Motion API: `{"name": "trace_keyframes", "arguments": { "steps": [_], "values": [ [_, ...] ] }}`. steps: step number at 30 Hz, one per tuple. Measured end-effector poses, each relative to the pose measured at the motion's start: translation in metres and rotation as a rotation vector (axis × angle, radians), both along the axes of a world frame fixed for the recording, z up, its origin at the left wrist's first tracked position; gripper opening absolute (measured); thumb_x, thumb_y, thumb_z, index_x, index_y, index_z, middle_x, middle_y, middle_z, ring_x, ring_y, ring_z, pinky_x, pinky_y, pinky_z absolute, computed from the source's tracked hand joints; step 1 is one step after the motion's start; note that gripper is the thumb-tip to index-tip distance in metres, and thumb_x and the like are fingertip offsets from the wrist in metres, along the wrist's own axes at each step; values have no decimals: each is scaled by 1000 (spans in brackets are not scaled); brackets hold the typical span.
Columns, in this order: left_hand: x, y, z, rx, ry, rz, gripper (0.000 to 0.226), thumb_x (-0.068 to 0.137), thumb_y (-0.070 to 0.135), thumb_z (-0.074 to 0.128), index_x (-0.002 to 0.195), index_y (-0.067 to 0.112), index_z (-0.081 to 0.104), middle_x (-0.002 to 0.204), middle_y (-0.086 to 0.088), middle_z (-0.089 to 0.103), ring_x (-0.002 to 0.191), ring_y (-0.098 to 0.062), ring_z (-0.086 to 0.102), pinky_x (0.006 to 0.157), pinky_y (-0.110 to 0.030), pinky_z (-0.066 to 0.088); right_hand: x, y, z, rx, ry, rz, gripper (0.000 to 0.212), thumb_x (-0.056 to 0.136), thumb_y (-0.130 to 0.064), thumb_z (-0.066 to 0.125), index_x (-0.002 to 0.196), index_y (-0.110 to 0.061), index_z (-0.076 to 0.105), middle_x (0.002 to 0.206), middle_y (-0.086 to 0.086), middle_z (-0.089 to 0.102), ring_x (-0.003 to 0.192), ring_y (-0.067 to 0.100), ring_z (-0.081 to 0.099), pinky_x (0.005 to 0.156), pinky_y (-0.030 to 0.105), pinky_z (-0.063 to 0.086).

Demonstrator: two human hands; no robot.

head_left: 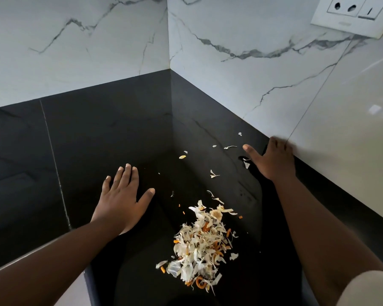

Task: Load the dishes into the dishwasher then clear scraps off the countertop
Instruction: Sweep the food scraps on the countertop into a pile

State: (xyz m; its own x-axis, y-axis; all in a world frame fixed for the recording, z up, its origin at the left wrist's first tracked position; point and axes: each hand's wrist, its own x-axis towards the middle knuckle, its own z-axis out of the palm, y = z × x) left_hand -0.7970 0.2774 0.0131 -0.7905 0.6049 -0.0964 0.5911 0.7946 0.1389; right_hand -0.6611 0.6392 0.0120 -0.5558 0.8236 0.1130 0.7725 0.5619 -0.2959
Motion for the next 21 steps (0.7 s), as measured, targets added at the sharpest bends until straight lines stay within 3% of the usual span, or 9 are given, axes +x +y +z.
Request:
{"name": "trace_keyframes", "arguments": {
  "steps": [2,4,6,8,11,13,16,19,21],
  "values": [
    [1,-1,0,2,0,-1,78,94,62,14,154,15,-4,161,-3,-13,146,-15,-16,120,-39,-7,1,-2,0,12,20,14,99,82,-81,33,139,-1,39,144,23,39,135,38,32,110,47,26],
    [1,-1,0,-2,1,-3,79,94,62,13,153,15,-5,161,-3,-13,146,-15,-16,120,-39,-7,6,-7,2,-8,192,66,78,87,-71,44,119,-1,59,121,21,57,116,32,49,99,42,38],
    [0,-1,0,0,-2,-4,79,93,63,12,153,15,-5,161,-3,-13,147,-16,-16,120,-39,-7,17,-9,4,-105,566,23,49,95,-49,51,98,-3,69,98,19,64,93,24,57,85,36,43],
    [0,-1,0,14,-2,-3,79,93,63,14,154,14,-3,161,-4,-11,147,-16,-15,120,-39,-6,32,0,8,-249,937,-183,34,99,-30,47,104,-6,70,95,10,66,89,20,60,87,31,43],
    [1,-1,1,23,0,-1,79,94,62,14,154,14,-2,161,-4,-10,147,-16,-14,120,-39,-6,42,8,14,-619,1443,-432,38,98,-40,43,91,-13,69,85,1,66,82,13,64,92,32,52],
    [2,-1,2,10,1,-6,79,94,63,13,154,14,-3,161,-4,-11,147,-16,-14,120,-39,-5,35,12,12,-611,1263,-334,37,93,-47,46,85,-19,69,86,0,66,84,14,62,91,34,49],
    [1,0,1,11,-4,-5,80,93,63,13,154,14,-3,161,-4,-11,147,-16,-15,120,-40,-5,21,6,3,-399,672,5,55,93,-57,41,114,-13,66,115,8,66,111,23,58,104,42,41],
    [2,0,0,7,-1,-8,82,91,65,11,154,14,-4,161,-3,-12,147,-16,-16,120,-40,-5,5,0,-3,-136,50,204,87,88,-75,28,148,-12,34,156,8,30,145,25,22,117,42,13],
    [3,0,-1,1,4,-4,87,87,71,5,153,15,-5,161,-3,-13,147,-15,-17,121,-39,-6,-7,2,-4,-90,-125,262,110,74,-90,20,154,-15,12,162,6,10,149,26,5,119,44,4]
  ]
}}
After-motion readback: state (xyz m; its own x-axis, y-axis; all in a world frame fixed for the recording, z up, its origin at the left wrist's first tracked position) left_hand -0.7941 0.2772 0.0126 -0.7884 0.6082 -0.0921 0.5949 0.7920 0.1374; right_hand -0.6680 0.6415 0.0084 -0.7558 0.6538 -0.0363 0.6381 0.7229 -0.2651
